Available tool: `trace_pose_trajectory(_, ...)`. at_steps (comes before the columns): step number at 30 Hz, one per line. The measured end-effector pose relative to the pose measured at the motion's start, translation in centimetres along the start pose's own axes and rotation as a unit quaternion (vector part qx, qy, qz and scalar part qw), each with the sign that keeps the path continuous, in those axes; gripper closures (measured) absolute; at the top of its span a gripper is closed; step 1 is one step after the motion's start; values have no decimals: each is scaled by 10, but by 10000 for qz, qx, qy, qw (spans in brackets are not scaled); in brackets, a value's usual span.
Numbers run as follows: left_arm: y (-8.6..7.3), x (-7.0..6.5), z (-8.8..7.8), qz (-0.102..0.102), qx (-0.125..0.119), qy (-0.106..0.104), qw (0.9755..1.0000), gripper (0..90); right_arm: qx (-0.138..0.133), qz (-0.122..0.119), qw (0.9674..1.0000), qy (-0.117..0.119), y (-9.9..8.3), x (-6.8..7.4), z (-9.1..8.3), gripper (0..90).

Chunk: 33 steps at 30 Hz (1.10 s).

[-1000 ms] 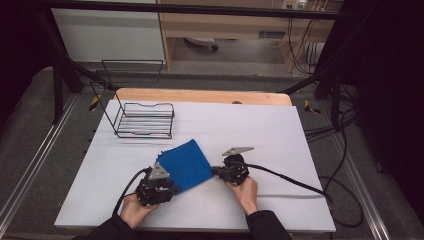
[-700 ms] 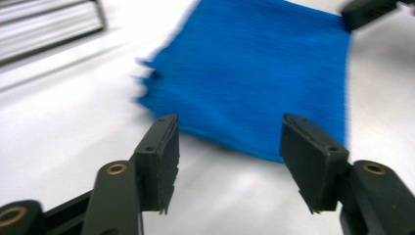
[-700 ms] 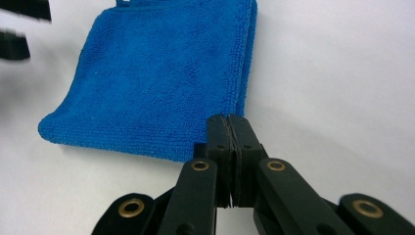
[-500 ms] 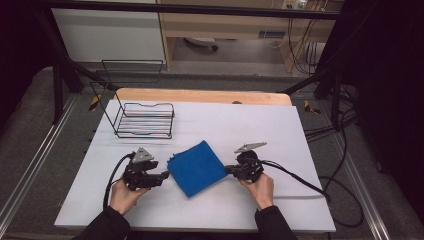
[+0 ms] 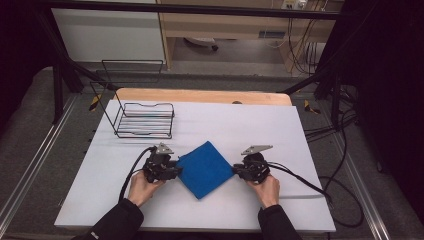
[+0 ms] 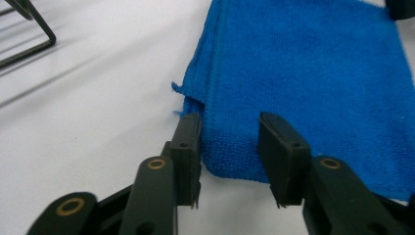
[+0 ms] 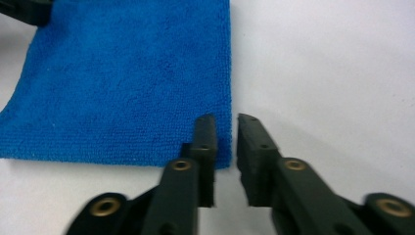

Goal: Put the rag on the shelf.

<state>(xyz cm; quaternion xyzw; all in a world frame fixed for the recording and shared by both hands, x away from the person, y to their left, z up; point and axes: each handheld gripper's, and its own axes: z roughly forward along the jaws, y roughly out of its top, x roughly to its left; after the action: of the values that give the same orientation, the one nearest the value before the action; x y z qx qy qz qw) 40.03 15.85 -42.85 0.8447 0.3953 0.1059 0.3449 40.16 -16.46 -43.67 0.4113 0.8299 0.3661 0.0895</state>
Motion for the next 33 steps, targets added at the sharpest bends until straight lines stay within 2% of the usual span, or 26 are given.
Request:
trace_pose_trajectory(4, -1, 0, 2, 14, 28, -26, 10000, 716, -189, 42, 9998, 4, 0, 2, -3, 637)
trace_pose_trajectory(9, -1, -3, 0, 108, -17, -24, 9999, 859, -247, -29, 9997, 5, -2, 4, -7, 550)
trace_pose_trajectory(12, 1, -6, -6, 186, -166, 24, 9997, 871, -291, -64, 9995, -45, -3, 5, -9, 508)
trace_pose_trajectory(14, 6, -9, -14, 368, -301, 88, 9988, 874, -350, -74, 9993, -87, -3, 6, -12, 484)
trace_pose_trajectory(17, 14, -13, -18, 511, -459, 195, 9974, 881, -466, -74, 9988, -132, -2, 5, -13, 458)
trace_pose_trajectory(21, 23, -8, -6, 563, -299, 371, 9973, 884, -550, -75, 9983, -156, -2, 6, -14, 431)
trace_pose_trajectory(25, 21, 1, 10, 354, 49, 340, 9988, 881, -532, -75, 9984, -180, -4, 9, -15, 402)
trace_pose_trajectory(27, 18, 2, 10, 330, 9, 435, 9985, 850, -559, -90, 9983, -159, -5, 9, -16, 385)
trace_pose_trajectory(28, 16, 3, 10, 337, -38, 516, 9981, 796, -548, -55, 9984, -129, -5, 10, -16, 378)
trace_pose_trajectory(29, 16, 4, 9, 326, -57, 602, 9976, 645, -564, 6, 9984, -60, -6, 12, -17, 354)
trace_pose_trajectory(30, 15, 5, 10, 336, -56, 680, 9971, 601, -574, 45, 9983, -15, -6, 13, -17, 345)
trace_pose_trajectory(31, 14, 7, 10, 334, -59, 706, 9969, 574, -560, 73, 9984, 25, -7, 14, -17, 336)
trace_pose_trajectory(33, 11, 11, 13, 237, 13, 575, 9981, 570, -551, 44, 9985, 24, -7, 16, -18, 329)
